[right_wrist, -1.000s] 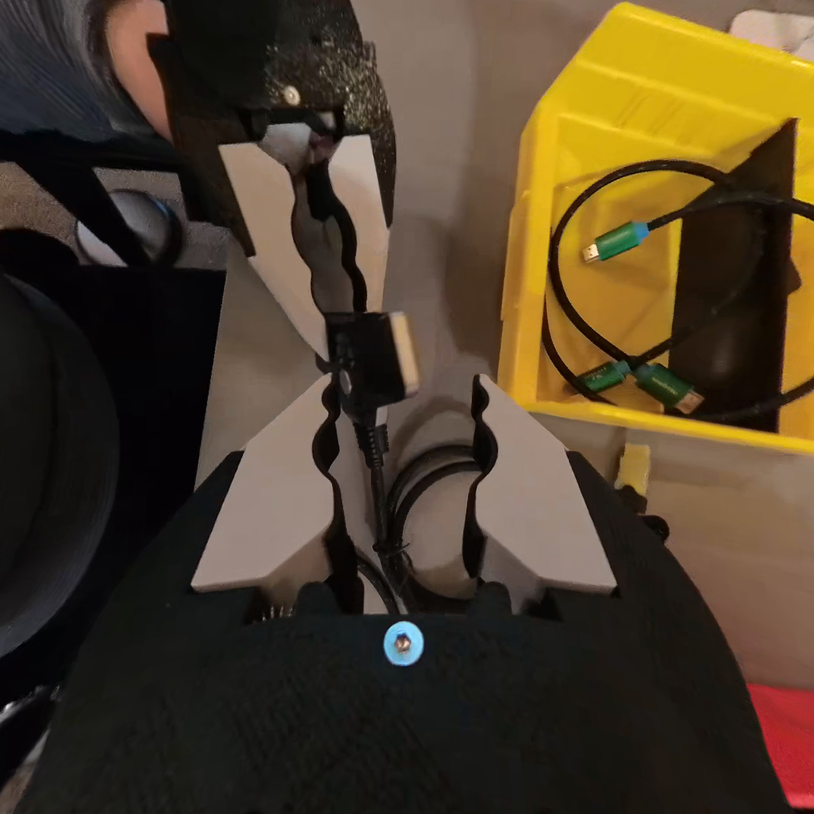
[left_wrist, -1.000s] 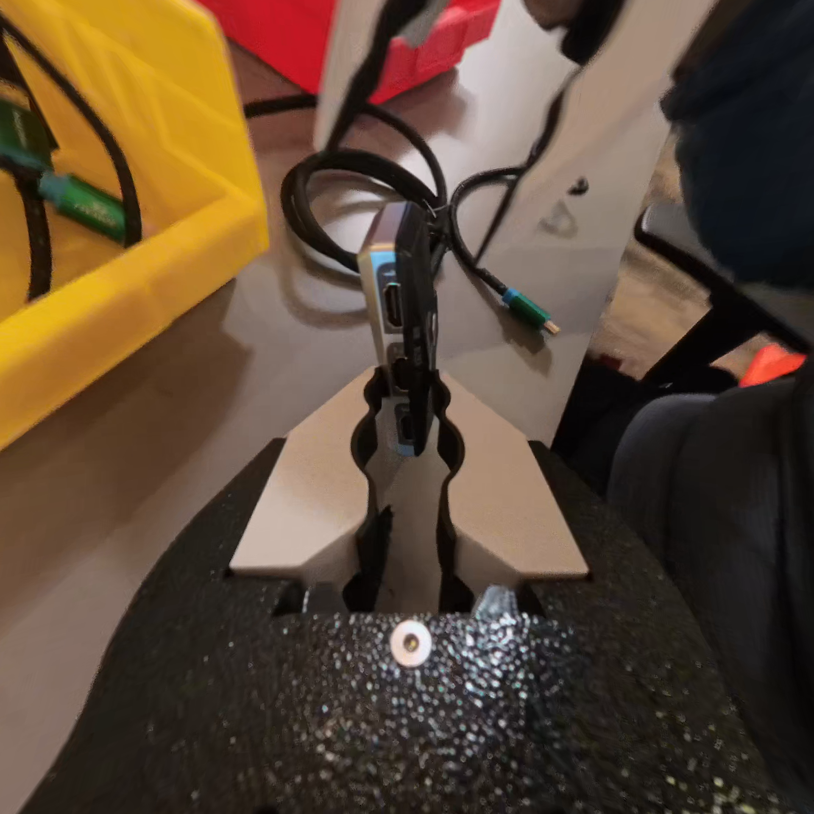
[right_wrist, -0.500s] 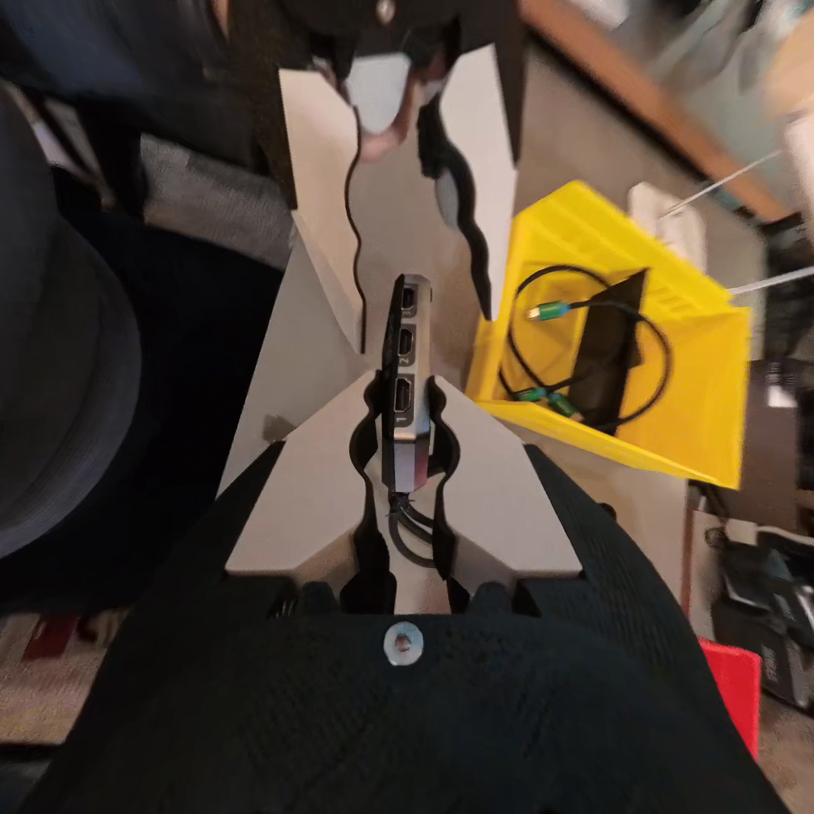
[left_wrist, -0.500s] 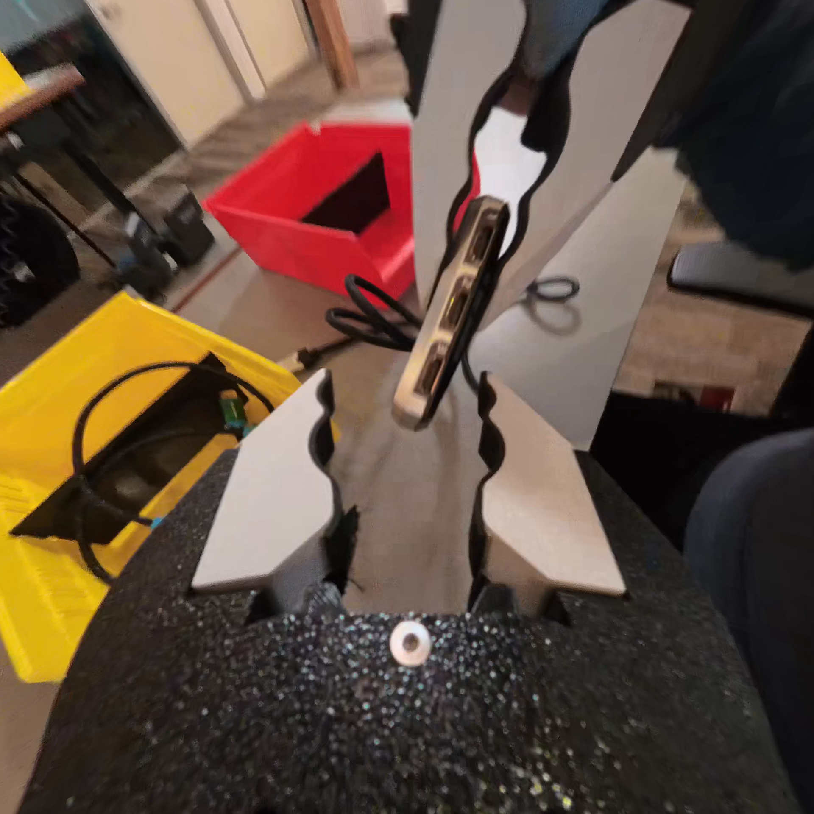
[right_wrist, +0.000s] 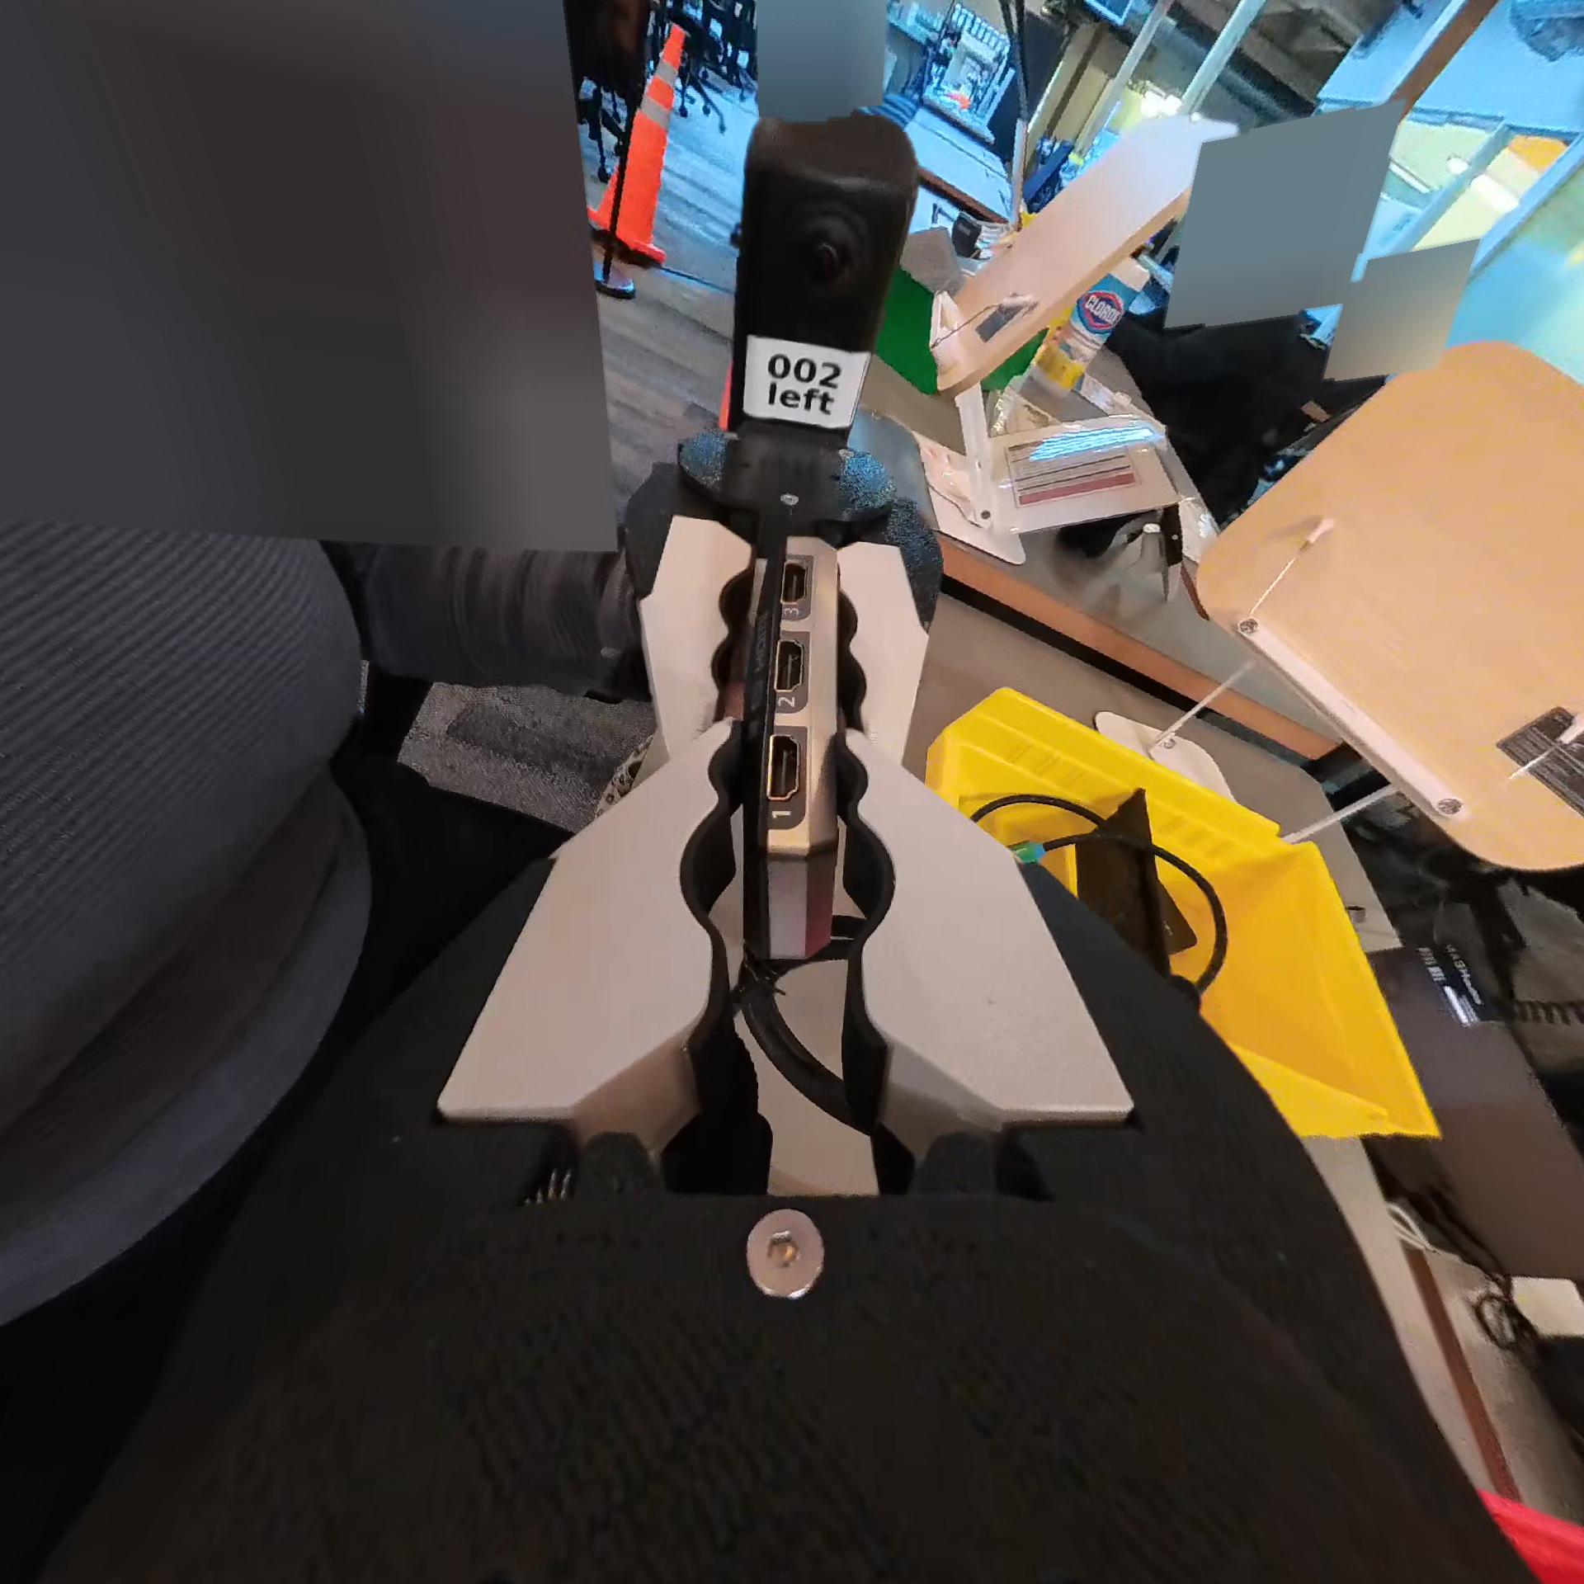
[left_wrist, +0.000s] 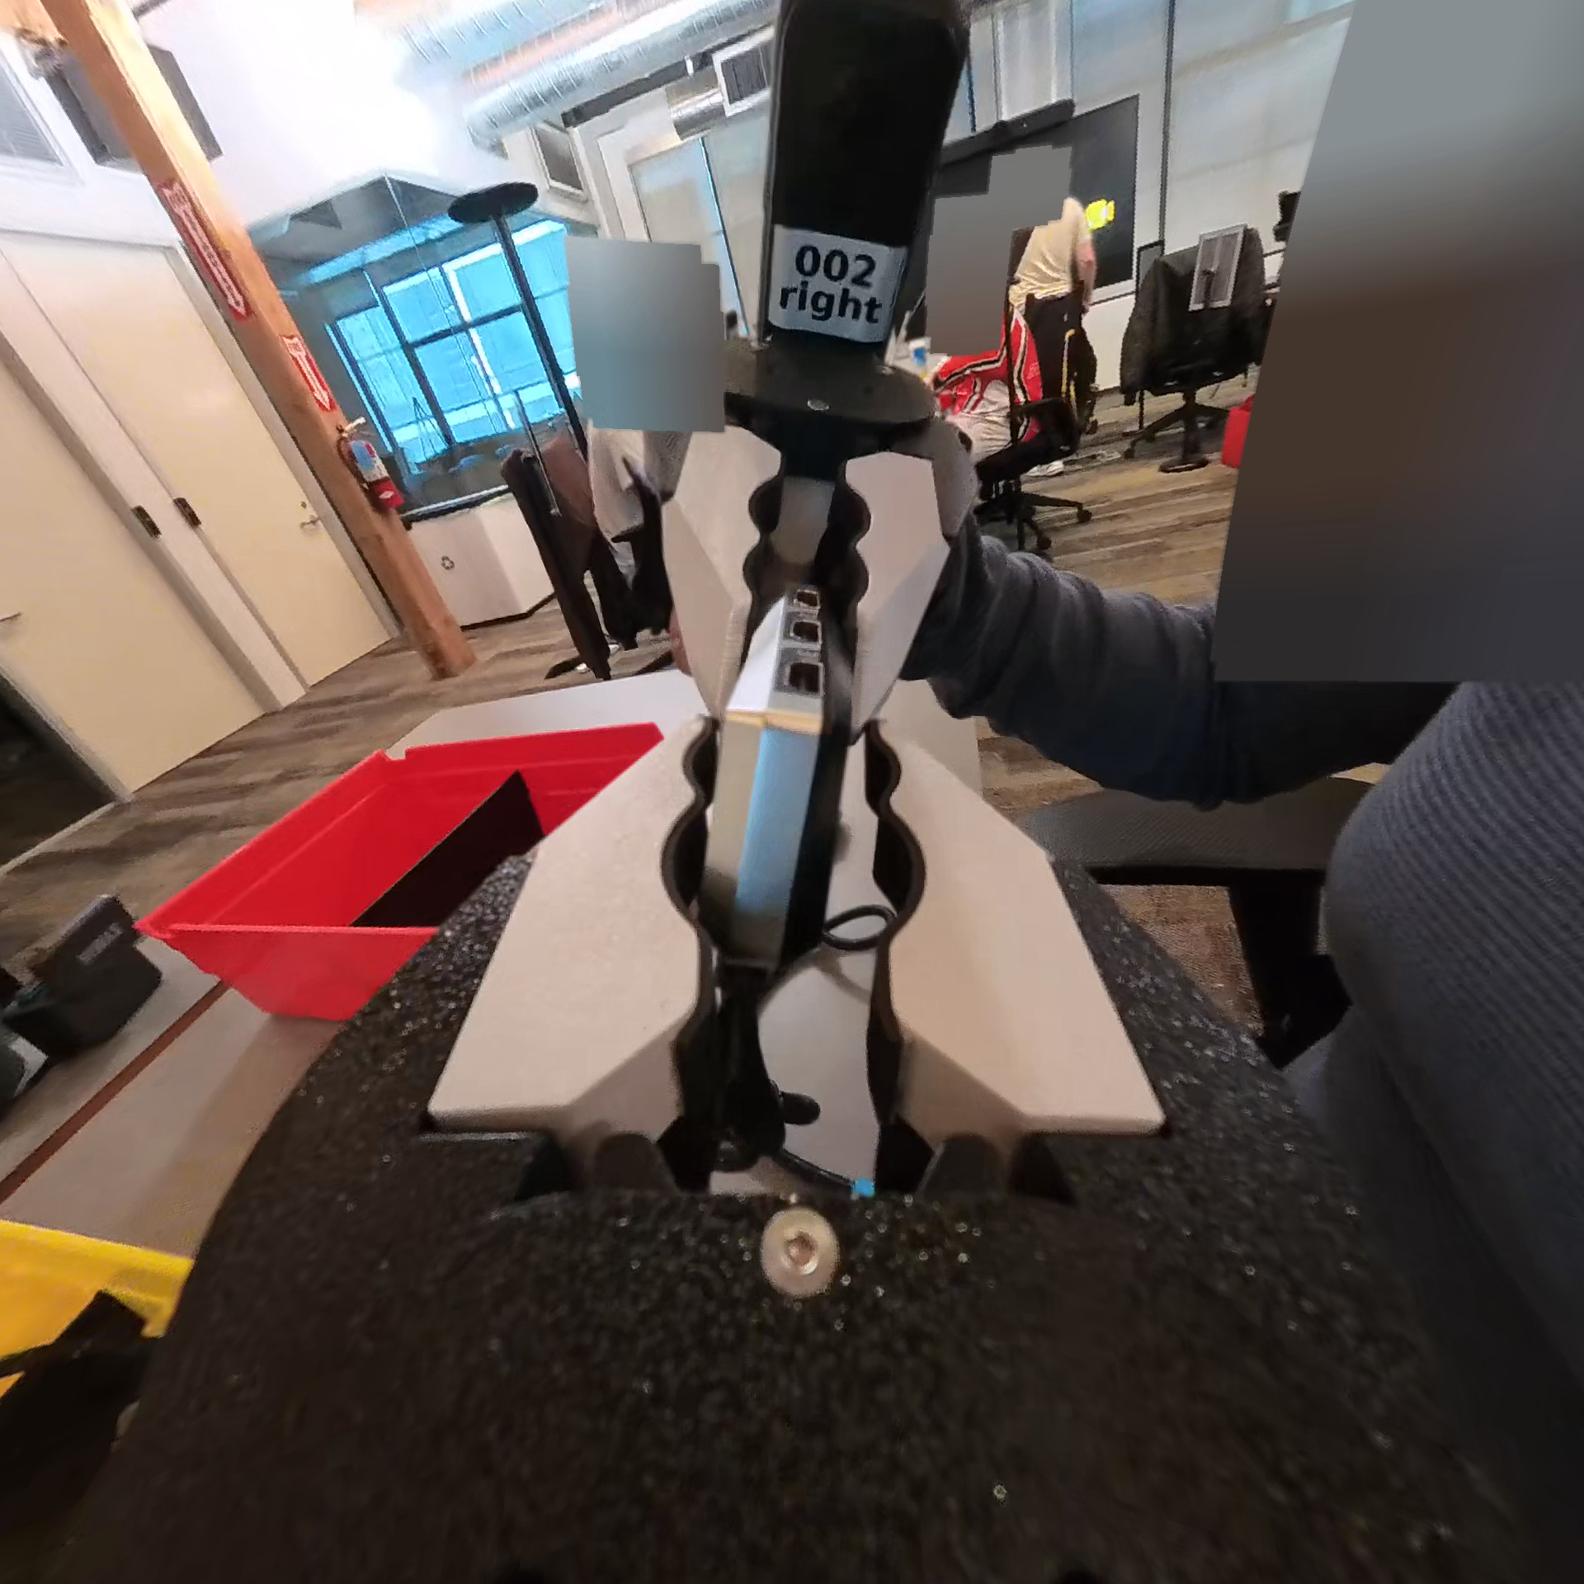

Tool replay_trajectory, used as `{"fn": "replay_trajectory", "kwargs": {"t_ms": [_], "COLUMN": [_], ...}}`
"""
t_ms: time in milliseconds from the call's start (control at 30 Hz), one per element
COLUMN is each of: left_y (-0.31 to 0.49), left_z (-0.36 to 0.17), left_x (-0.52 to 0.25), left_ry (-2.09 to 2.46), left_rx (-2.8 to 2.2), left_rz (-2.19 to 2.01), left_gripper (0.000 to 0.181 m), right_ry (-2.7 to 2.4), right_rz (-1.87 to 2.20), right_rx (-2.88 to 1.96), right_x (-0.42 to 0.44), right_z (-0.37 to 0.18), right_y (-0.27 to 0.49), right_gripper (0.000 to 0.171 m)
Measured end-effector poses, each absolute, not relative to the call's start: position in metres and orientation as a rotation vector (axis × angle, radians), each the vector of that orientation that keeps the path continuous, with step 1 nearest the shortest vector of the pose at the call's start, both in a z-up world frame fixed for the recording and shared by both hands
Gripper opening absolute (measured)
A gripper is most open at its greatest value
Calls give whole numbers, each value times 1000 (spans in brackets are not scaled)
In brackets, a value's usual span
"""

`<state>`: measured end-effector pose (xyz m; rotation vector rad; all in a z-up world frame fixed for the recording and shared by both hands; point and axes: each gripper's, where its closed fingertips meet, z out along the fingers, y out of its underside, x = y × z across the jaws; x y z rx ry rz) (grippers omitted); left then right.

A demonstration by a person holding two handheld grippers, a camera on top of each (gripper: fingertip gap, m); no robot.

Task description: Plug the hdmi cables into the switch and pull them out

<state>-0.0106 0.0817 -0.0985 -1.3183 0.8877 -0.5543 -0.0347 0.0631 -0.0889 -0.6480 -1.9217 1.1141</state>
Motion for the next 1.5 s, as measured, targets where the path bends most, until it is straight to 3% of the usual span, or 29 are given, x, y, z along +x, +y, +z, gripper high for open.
{"fn": "replay_trajectory", "kwargs": {"t_ms": [100,167,300,500,700,900,1200,1500], "left_y": [83,88,96,107,109,112,112,114], "left_z": [-107,-115,-128,-130,-136,-139,-145,-155], "left_x": [-9,-15,-40,-75,-77,-86,-83,-76], "left_ry": [898,885,797,649,702,729,752,796], "left_rx": [-1366,-1407,-1457,-1484,-1492,-1491,-1477,-1494], "left_rz": [-566,-519,-452,-404,-359,-222,-250,-300], "left_gripper": [30,20,20,19,19,19,19,19], "right_ry": [-1900,-1821,-1652,-1714,-1754,-1739,-1372,-1990], "right_rz": [1108,1033,956,793,838,844,353,-19], "right_rx": [-676,-708,-827,-1143,-1328,-1898,-2210,-2026], "right_x": [-32,-31,-13,15,33,13,113,165], "right_z": [-95,-94,-88,-163,-213,-277,-263,-308], "right_y": [66,79,111,142,134,143,251,245], "right_gripper": [20,37,43,47,40,40,32,32]}}
